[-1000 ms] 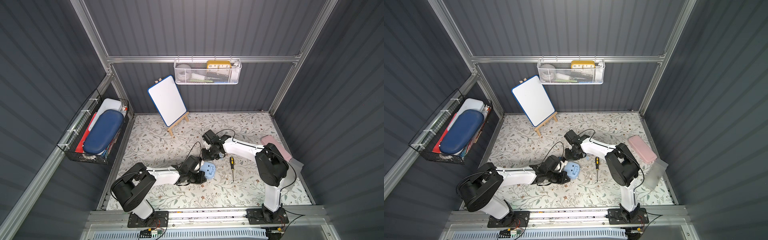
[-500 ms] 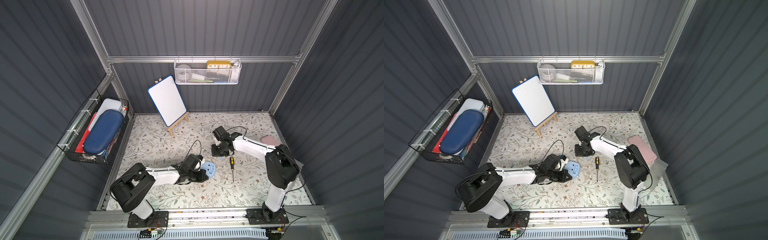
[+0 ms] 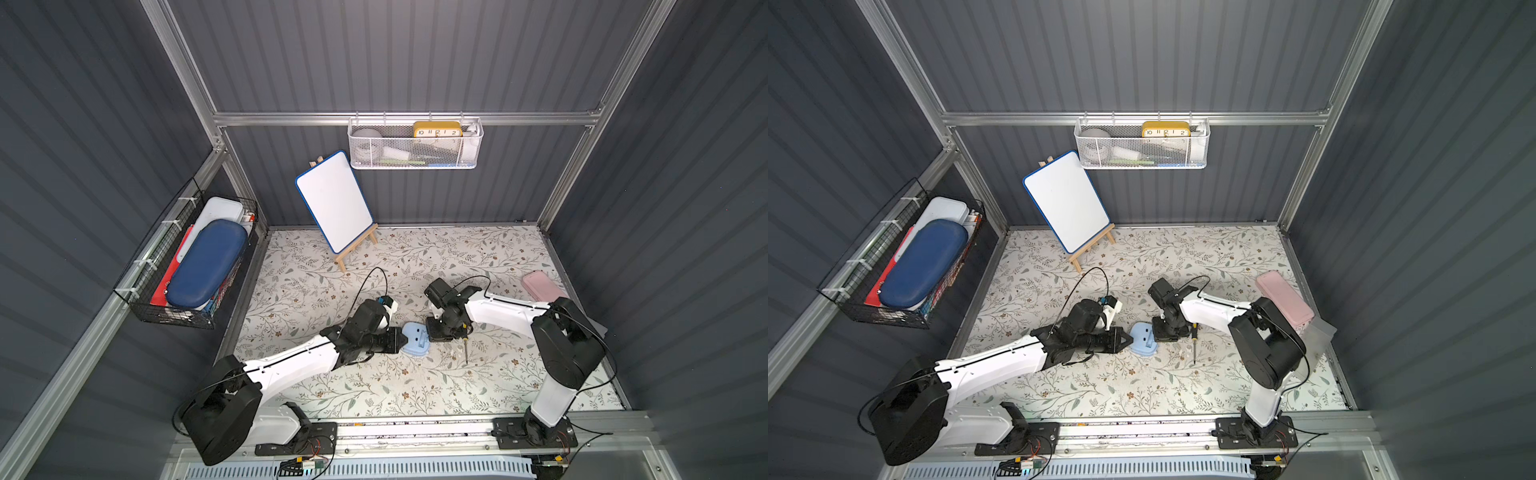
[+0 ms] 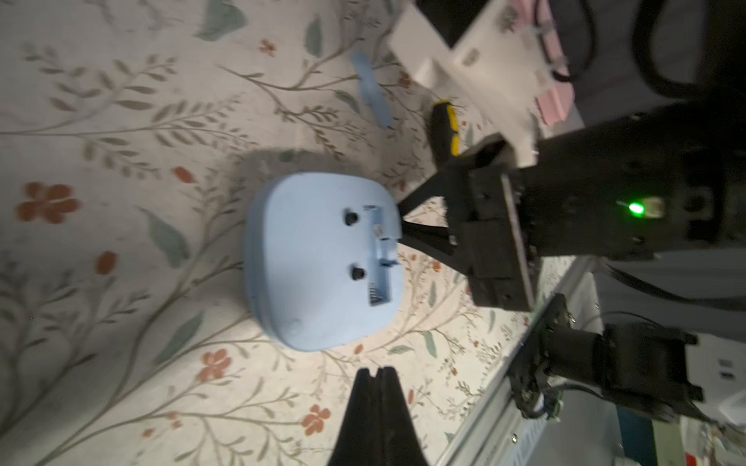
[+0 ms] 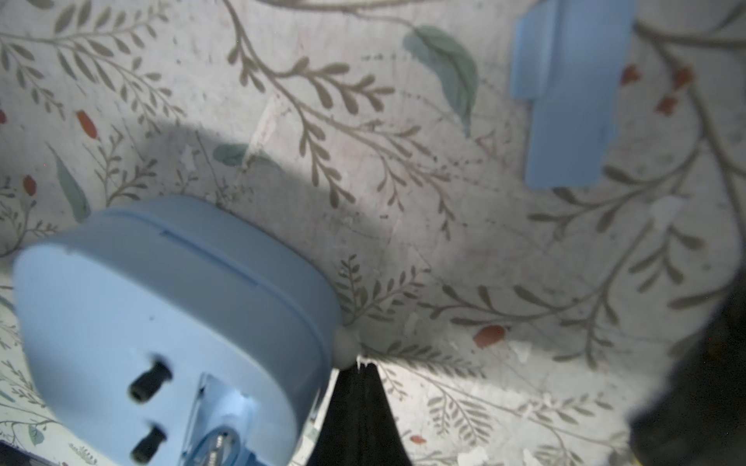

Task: Remove the battery from the alarm
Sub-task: Adjust the alarm at the center of the board, then pick up the cover from the center of the board.

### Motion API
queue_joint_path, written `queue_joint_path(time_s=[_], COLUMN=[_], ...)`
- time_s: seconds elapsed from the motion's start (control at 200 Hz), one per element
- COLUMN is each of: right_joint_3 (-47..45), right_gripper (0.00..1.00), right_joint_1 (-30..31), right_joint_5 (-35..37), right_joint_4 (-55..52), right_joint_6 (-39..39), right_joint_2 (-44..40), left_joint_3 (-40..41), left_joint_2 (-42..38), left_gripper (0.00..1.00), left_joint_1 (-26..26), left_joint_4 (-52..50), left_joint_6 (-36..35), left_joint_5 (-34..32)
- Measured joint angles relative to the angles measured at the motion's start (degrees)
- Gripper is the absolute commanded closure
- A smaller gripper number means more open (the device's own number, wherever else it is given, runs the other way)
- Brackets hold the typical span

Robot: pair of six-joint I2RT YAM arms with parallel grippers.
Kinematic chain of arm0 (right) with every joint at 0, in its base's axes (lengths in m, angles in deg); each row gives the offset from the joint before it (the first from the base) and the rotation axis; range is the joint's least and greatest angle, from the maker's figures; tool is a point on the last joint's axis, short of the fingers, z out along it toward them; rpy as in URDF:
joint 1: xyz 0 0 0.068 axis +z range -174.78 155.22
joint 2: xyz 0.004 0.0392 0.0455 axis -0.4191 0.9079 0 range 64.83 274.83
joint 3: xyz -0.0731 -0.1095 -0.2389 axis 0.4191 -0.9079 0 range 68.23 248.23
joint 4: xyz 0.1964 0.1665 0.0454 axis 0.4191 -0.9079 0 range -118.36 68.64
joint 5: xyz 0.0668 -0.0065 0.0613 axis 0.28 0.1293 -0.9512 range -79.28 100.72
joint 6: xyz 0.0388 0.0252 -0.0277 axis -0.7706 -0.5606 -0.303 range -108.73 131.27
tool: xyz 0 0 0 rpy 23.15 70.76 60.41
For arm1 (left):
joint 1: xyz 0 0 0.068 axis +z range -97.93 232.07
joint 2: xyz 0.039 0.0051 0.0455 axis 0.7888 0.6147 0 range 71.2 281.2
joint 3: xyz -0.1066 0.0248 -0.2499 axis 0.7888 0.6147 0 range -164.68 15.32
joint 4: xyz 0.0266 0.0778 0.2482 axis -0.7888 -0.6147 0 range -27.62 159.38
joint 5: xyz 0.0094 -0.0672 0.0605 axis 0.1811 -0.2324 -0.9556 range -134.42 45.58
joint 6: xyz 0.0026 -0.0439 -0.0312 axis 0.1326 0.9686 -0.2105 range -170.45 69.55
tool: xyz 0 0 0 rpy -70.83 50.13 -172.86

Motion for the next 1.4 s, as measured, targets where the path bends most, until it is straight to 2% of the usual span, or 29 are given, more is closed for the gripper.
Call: queue_joint_path(time_s=[0.155,0.34,0.38,0.47,0.6,0.665,0.735,0.82,1.006,1.401], right_joint_3=[2.8,5.9,5.9,5.7,7.8,10.9,14.1,16.7,18.2,18.2], right_gripper=[1.00,1.00,0.90,0.86,0.82,0.80,0.77,0.76,0.77,0.78], right_joint_1=[0.0,0.0,0.0,-0.1,-1.9,-3.3,-4.6,-5.7,-6.9,-7.1], right_joint_5=[0.1,0.6,1.9,6.8,12.5,13.9,14.5,14.6,13.8,10.3], right_joint_4=[0.0,-0.2,-0.6,-1.7,-4.0,-4.7,-4.7,-4.9,-5.6,-6.4], right_joint_6=[0.0,0.2,0.2,0.7,2.7,4.1,5.5,6.8,8.9,10.1], right_joint_2=[2.4,4.0,3.5,1.3,-0.8,1.0,3.8,7.1,11.2,11.6], left_joint_3=[0.9,1.0,1.0,1.0,0.3,-0.4,-0.9,-1.1,-1.1,-1.1], left_joint_2=[4.9,6.9,6.8,6.0,5.2,5.2,5.2,5.2,4.9,4.7], left_gripper=[1.00,1.00,1.00,1.00,0.88,0.81,0.67,0.59,0.56,0.55], left_joint_1=[4.0,4.4,4.4,4.6,5.0,5.1,5.1,5.1,5.1,5.2], left_joint_4=[-0.6,-1.0,-1.3,-2.3,-3.2,-3.3,-3.3,-3.3,-3.3,-2.7], left_joint_6=[0.0,0.0,0.0,-0.3,-0.7,-1.1,-1.5,-1.6,-1.7,-1.9], left_joint_5=[-3.7,-5.4,-5.9,-7.1,-8.1,-8.4,-8.5,-8.5,-8.5,-8.5])
